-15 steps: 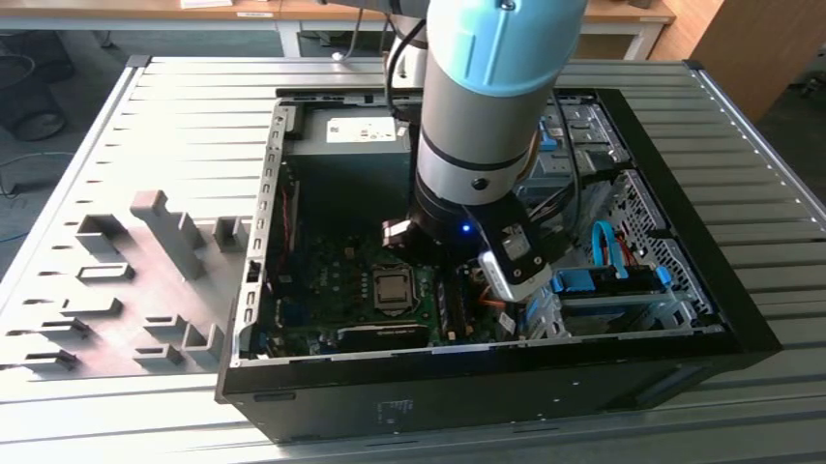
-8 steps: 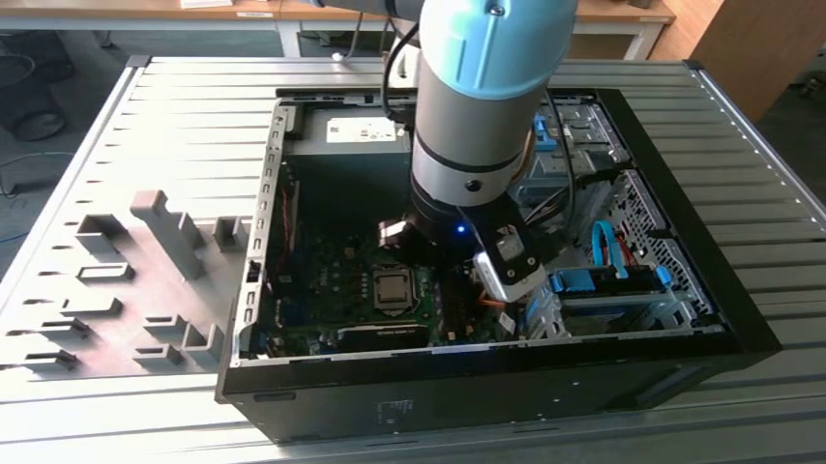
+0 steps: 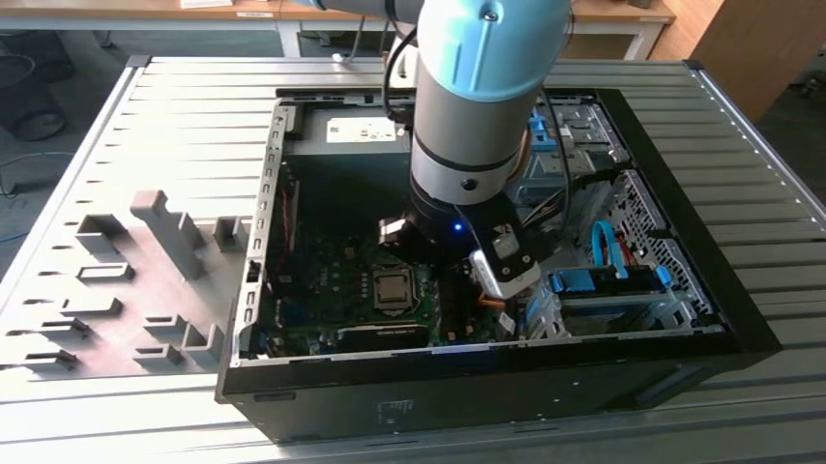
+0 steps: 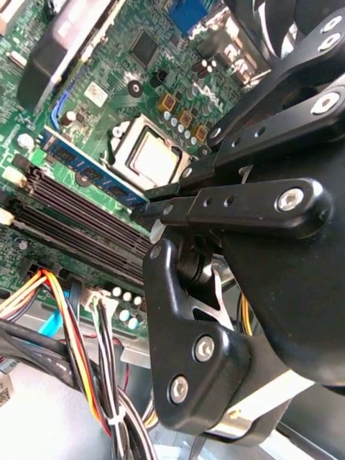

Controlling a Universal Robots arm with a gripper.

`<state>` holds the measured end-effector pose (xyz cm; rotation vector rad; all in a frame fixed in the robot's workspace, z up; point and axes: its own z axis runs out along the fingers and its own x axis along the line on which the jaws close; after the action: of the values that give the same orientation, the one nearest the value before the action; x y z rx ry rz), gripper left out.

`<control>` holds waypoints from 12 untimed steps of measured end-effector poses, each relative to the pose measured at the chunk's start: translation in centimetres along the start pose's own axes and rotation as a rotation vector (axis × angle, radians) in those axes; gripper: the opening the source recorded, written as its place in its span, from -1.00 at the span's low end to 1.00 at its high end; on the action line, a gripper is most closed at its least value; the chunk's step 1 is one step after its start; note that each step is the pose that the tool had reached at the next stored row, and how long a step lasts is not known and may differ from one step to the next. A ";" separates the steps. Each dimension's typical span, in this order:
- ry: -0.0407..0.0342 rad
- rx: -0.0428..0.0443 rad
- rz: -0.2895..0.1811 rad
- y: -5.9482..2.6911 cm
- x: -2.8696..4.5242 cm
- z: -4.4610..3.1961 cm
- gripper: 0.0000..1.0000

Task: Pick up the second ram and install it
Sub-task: 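Insert the second ram into the second slot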

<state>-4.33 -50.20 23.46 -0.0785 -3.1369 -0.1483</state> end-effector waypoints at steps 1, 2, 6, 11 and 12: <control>-0.0001 0.0002 0.001 0.01 0.00 0.04 -0.73; -0.0002 0.0003 0.002 0.01 0.00 0.08 -0.73; -0.0002 0.0003 0.003 0.01 0.00 0.17 -0.73; -0.0002 0.0002 0.003 -0.01 -0.02 0.33 -0.73; -0.0002 0.0004 0.003 -0.01 -0.02 0.36 -0.73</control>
<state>-4.31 -50.18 23.10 -0.0831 -3.1368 -0.1477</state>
